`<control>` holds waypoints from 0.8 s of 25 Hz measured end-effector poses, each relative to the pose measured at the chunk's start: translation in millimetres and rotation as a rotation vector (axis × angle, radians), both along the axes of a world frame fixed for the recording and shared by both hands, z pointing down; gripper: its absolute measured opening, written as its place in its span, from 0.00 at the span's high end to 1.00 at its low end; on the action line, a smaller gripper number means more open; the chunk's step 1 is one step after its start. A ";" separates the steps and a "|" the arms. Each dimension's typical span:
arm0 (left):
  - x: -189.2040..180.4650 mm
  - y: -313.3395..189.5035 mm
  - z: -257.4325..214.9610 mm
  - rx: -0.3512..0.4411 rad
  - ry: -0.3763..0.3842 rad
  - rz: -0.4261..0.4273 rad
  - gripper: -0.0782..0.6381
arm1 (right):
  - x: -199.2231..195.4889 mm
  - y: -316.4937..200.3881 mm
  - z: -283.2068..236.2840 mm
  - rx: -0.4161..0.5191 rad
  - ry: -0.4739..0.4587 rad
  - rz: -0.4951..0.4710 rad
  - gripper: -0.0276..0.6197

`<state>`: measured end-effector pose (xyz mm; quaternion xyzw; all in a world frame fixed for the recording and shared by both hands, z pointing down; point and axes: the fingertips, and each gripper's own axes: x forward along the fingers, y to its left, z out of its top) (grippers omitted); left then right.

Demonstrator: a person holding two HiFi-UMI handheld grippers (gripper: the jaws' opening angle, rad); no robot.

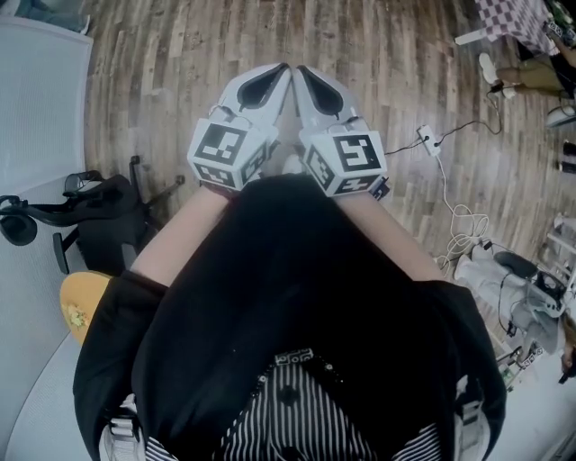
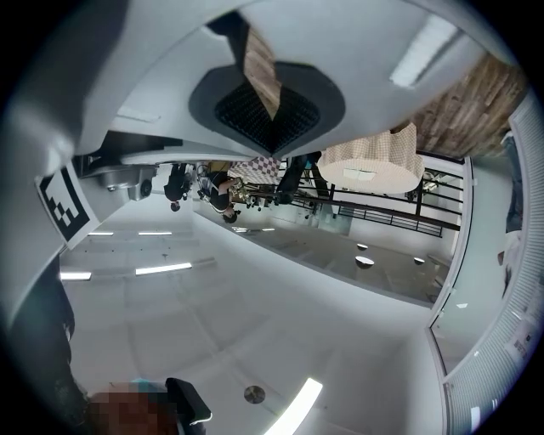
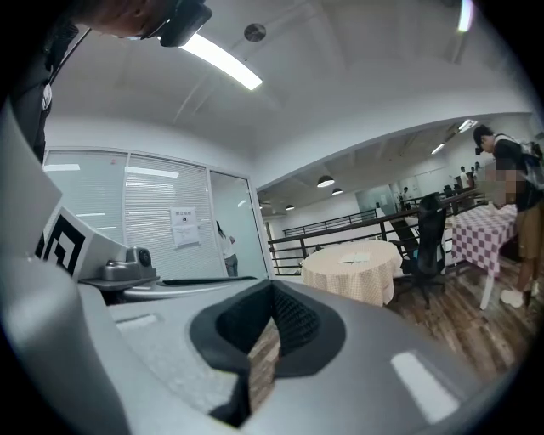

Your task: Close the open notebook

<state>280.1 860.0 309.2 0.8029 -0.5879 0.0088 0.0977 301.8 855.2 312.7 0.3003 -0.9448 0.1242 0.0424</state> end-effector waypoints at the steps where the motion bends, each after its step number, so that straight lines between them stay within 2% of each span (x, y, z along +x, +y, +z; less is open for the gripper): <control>1: 1.6 -2.4 -1.0 0.000 -0.005 0.003 0.90 | 0.8 -3.6 -0.6 -0.002 -0.007 -0.002 0.96; 16: 13.9 -35.5 -1.9 0.021 -0.030 -0.060 0.90 | 13.4 -39.6 -3.0 0.017 -0.038 -0.033 0.96; 20: 4.3 -53.6 -0.1 0.014 -0.030 -0.065 0.90 | 3.3 -57.7 -2.3 0.012 -0.040 -0.043 0.96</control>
